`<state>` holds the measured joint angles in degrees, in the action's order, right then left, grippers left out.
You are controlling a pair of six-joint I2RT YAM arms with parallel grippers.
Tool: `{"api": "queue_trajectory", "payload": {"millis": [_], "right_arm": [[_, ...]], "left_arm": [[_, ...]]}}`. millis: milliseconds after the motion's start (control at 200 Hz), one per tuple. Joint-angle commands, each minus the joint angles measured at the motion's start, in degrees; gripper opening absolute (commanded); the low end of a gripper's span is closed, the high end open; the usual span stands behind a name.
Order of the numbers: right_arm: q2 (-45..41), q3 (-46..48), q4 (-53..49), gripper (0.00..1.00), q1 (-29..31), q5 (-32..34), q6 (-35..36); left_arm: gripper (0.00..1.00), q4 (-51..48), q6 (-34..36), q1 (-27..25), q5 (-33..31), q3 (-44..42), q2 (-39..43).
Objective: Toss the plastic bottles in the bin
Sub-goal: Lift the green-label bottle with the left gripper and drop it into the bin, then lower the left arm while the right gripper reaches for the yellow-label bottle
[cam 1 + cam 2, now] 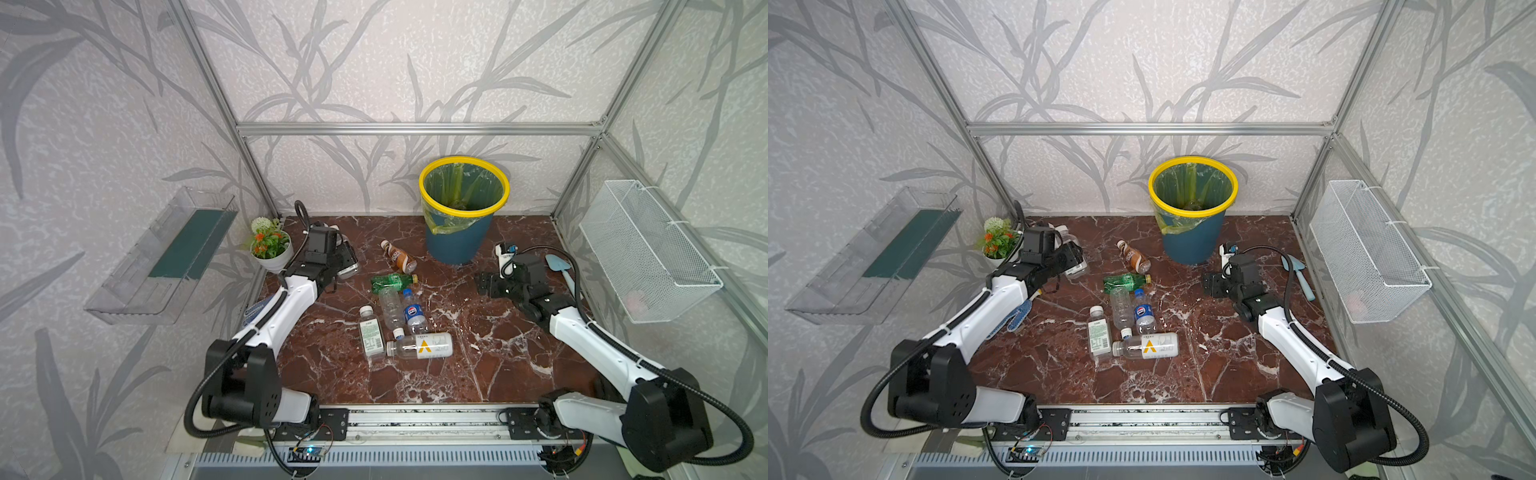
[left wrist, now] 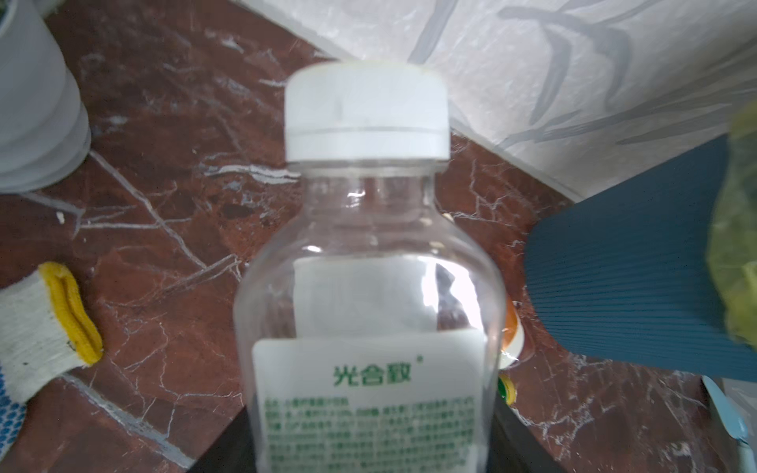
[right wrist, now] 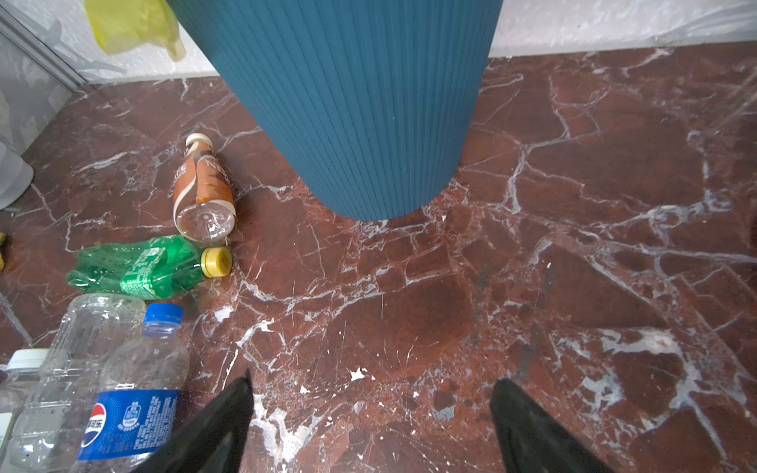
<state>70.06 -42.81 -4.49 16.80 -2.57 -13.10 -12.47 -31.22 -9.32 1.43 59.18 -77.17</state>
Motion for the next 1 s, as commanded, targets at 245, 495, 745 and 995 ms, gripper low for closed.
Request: {"api": "queue_trajectory", "payload": {"millis": [245,495,745,995], "right_arm": [[3.54,2.13,4.85,0.90,-0.05,-3.46,-2.88],[4.23,3.48,8.34,0.89,1.40,-4.46,-4.82],[2.20,4.52,8.99,0.89,5.43,-3.70,-5.37],[0.74,7.17,8.54,0.89,7.46,-1.62,-4.70]], "left_arm": [[0.63,20.52,8.27,-2.61,6.79,-4.38,19.13],[0.63,23.46,14.01,-11.30,11.55,21.48,0.64],[0.84,-20.03,16.67,-17.16,18.02,96.52,-45.52],[0.99,-32.55,23.11,-16.07,12.69,97.92,-41.94]]}}
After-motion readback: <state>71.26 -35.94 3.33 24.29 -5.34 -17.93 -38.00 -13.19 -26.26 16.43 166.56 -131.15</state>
